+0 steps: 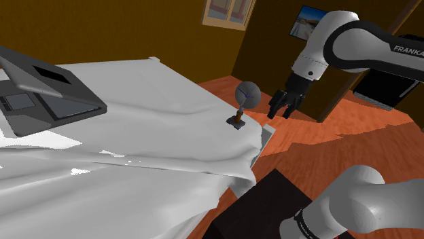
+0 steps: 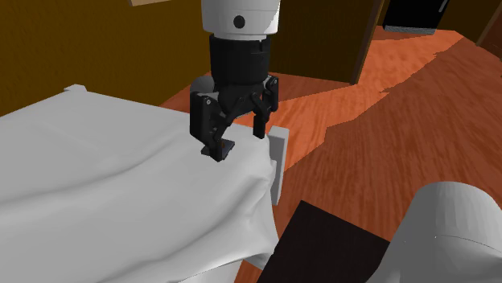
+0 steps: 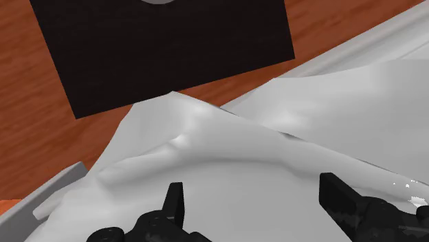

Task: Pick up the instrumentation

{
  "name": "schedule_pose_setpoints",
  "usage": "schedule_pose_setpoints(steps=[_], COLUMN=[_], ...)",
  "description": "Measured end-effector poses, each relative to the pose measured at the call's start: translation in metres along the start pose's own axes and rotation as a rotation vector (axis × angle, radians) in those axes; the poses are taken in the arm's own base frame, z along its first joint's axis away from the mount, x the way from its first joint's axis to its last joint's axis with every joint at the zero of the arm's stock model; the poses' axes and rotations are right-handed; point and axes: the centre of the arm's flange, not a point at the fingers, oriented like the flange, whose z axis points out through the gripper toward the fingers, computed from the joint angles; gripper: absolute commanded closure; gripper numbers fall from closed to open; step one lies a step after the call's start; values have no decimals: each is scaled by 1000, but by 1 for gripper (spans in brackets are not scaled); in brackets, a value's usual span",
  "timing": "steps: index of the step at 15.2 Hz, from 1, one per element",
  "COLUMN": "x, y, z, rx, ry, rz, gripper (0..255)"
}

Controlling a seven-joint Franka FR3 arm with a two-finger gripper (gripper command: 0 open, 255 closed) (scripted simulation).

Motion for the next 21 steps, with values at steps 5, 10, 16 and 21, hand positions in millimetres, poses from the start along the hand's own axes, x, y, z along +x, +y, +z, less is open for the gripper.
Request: schedule_pose_setpoints(steps=[5,10,16,21], x=[35,90,160,216], y=[19,53,91,120], z=[-3,-8,-9,-14], rx=[-3,-10,-18,-25], ry=[-1,-4,-7,-10], rz=[-5,-13,-24,-32], gripper=[0,0,0,0])
